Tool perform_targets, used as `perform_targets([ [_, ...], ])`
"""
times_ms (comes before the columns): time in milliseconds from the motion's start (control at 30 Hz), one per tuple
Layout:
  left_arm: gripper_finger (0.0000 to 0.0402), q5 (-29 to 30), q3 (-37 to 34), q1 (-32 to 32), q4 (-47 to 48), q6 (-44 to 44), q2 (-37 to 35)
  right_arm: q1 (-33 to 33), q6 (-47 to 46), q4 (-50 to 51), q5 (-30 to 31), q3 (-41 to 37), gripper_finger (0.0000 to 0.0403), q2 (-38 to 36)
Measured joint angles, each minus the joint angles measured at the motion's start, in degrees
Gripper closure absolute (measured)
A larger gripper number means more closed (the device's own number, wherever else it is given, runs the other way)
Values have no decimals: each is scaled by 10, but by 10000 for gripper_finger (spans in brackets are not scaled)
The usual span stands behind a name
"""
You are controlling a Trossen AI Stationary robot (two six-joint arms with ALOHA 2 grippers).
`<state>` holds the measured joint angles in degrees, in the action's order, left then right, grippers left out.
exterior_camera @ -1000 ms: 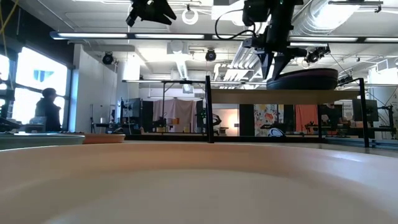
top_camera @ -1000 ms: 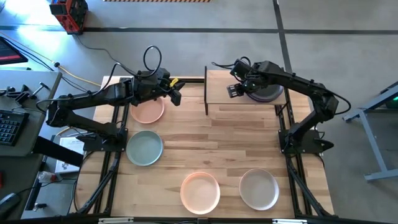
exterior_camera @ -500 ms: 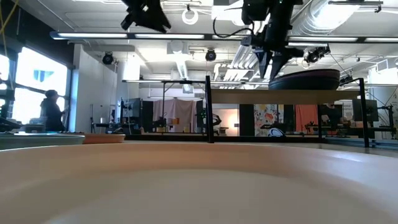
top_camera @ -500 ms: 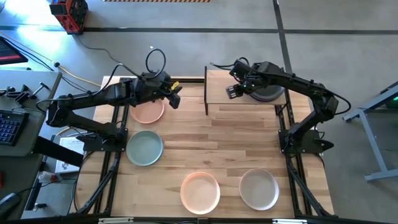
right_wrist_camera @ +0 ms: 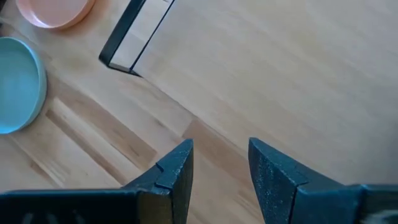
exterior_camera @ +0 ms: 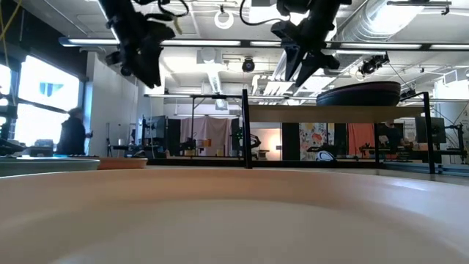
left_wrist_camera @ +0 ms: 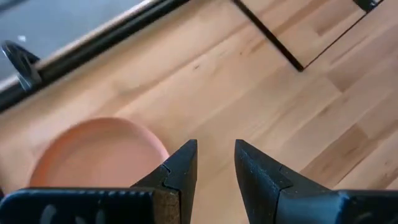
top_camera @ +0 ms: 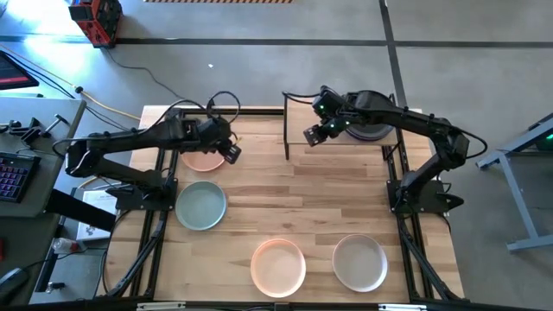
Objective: Place and stack plates onto a shelf
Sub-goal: Put the orange plate on the shelf
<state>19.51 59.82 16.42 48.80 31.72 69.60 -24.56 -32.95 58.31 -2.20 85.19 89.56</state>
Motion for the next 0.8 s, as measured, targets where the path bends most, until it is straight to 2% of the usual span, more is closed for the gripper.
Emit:
perform_targets([
  [133, 304, -13, -29, 2, -1, 36, 9, -2, 0, -1, 0, 0, 269, 0],
  [367, 304, -30, -71, 2, 0, 40, 44, -2, 0, -4, 0, 0, 269, 0],
  [800, 304, -18, -81, 3, -1, 52, 177, -2, 0, -5, 0, 0, 269, 0],
])
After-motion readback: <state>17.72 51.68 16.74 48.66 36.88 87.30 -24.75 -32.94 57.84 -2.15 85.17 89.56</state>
